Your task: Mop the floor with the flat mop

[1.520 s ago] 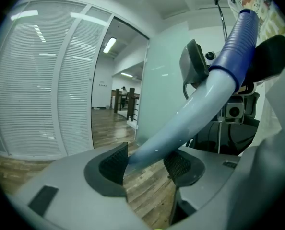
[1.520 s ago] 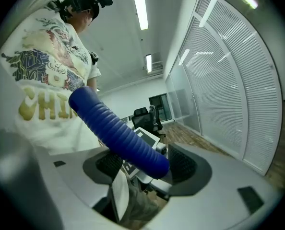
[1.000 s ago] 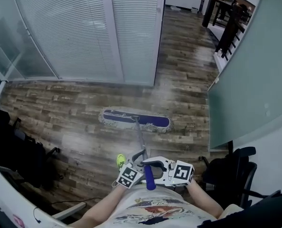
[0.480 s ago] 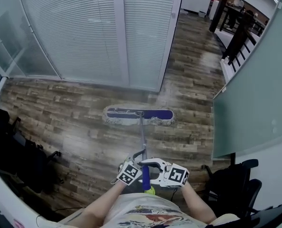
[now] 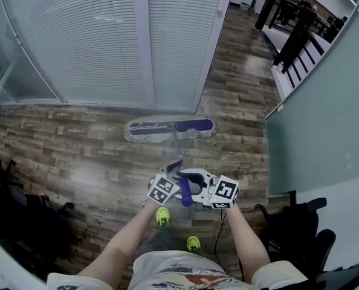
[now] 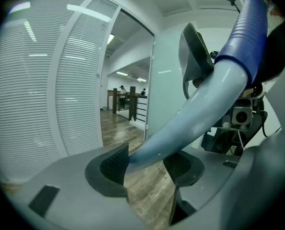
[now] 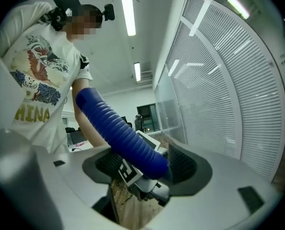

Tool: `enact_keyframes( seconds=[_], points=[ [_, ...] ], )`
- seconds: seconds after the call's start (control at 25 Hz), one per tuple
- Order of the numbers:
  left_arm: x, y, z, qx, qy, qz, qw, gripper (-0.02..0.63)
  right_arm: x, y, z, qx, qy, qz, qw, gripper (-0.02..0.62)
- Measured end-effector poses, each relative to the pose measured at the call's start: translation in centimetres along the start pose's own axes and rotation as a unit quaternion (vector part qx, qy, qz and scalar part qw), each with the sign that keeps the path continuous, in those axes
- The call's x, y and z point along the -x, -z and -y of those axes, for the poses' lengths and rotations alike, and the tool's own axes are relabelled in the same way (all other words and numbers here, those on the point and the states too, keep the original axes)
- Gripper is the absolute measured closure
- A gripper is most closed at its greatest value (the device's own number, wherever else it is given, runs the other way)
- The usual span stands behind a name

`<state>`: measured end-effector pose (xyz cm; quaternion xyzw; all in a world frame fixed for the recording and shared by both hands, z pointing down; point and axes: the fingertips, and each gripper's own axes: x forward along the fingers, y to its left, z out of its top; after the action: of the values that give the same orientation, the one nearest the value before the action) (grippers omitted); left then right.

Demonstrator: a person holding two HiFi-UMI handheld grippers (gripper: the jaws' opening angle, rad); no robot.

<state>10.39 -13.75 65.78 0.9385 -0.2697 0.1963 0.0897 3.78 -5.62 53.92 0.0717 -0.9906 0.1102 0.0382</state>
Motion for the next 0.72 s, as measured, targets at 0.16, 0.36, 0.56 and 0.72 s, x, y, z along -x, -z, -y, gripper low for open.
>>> enact_keyframes(
  seconds=[0.16, 0.36, 0.56, 0.72],
  points=[
    [-2.6, -0.4, -4.3, -0.028, 0.023, -0.021, 0.9991, 0.400, -1.1, -0.1, 5.2, -0.004, 0.031, -0.006, 0.999, 0.327],
    [-3.2, -0.7, -6.1, -0.043, 0.036, -0.038, 0.9977, 0.400, -2.0, -0.5, 7.0, -0.006, 0.041, -0.015, 0.999, 0.328],
    [-1.8, 0.3, -5.6, -0.033, 0.033, -0.053, 0.9975, 0.400, -3.0, -0.1, 5.6, -0.012, 0.037, -0.007, 0.999, 0.327],
    [-0.2, 1.6, -3.6, -0.031, 0.028, -0.068, 0.9968, 0.400, -3.1, 0.4, 2.7, -0.012, 0.023, -0.006, 1.000, 0.327]
  ],
)
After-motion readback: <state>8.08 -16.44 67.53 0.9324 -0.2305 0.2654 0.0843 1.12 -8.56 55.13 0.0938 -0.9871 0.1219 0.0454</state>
